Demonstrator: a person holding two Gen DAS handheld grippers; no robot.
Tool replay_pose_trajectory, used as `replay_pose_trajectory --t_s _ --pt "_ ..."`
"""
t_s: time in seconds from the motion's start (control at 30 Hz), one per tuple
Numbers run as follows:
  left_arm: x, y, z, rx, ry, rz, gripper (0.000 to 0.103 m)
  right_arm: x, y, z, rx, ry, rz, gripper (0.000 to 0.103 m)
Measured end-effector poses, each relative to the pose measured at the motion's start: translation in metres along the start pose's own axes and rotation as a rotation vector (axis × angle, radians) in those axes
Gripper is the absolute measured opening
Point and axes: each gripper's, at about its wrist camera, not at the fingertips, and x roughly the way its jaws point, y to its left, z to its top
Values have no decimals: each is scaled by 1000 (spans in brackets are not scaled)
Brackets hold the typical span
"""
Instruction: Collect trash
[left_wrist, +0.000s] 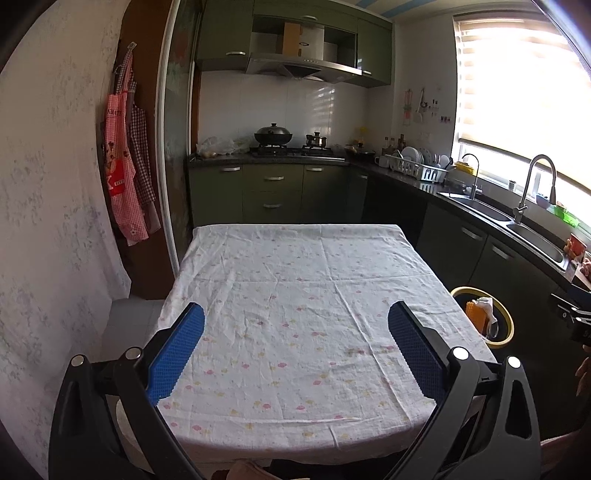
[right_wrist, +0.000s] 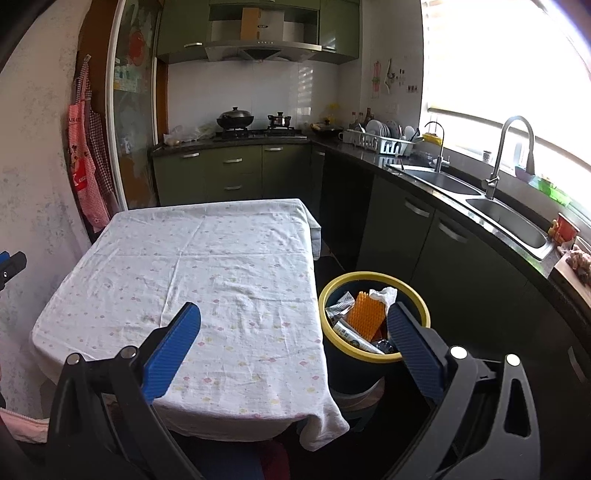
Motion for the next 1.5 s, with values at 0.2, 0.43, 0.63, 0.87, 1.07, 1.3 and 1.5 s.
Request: replay_pose_trajectory --t_s 0.2,0.43,0.63,0.87,1.07,1.3,1.5 --pt "0 -2 -1 6 -5 10 98 7 0 -2 3 14 11 96" --pt "1 -5 -2 16 -1 11 98 9 -1 -3 8 19 14 96" --pt "1 -8 -2 24 1 4 98 11 -2 -4 12 17 11 96" --pt "0 -9 -2 30 -5 3 98 12 -3 -5 16 19 8 96" --pt "-1 -13 -2 39 -5 -1 98 13 -4 -5 22 18 6 96" --pt "-2 -13 -1 40 -7 -2 98 14 -3 -5 29 20 6 96" --pt "-2 -13 -2 43 -8 -1 98 15 -2 -6 32 22 4 96"
